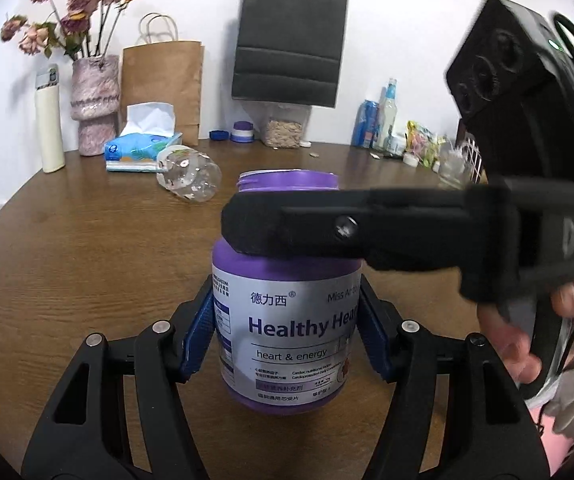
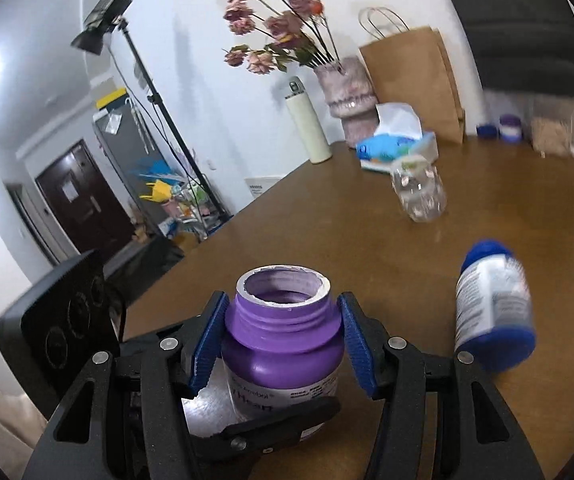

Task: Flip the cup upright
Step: 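Hold the purple bottle upright with both grippers and lower it toward the table, then set the purple bottle upright on the table and open both grippers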

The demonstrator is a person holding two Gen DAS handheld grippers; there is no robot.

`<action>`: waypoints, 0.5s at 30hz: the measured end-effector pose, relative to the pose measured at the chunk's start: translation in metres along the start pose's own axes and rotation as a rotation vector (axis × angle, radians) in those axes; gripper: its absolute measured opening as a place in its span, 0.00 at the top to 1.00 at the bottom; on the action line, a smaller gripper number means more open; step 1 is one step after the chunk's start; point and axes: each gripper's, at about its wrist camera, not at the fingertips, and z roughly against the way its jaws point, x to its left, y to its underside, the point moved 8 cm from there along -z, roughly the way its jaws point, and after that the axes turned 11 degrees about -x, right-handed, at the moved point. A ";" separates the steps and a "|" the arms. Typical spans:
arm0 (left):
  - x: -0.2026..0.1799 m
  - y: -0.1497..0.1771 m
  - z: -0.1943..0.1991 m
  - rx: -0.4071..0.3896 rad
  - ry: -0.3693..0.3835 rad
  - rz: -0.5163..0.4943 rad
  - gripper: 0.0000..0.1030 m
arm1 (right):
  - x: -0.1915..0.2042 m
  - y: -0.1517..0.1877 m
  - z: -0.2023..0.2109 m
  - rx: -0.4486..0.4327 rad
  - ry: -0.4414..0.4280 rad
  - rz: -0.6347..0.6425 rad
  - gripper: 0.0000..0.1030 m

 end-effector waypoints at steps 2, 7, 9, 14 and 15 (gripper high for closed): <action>-0.005 0.004 0.000 0.022 0.006 0.004 0.42 | -0.001 0.004 0.001 0.008 0.003 -0.015 0.42; -0.012 0.015 0.004 0.081 0.046 0.037 0.32 | 0.009 0.018 0.011 -0.005 0.112 0.146 0.43; -0.015 0.019 0.011 0.077 0.055 0.027 0.30 | 0.009 0.023 0.015 -0.011 0.196 0.235 0.43; -0.013 0.045 0.016 0.209 -0.047 -0.018 0.23 | 0.011 0.036 0.025 -0.028 0.262 0.342 0.42; -0.013 0.047 0.017 0.218 -0.066 -0.031 0.23 | 0.011 0.038 0.028 -0.035 0.268 0.346 0.42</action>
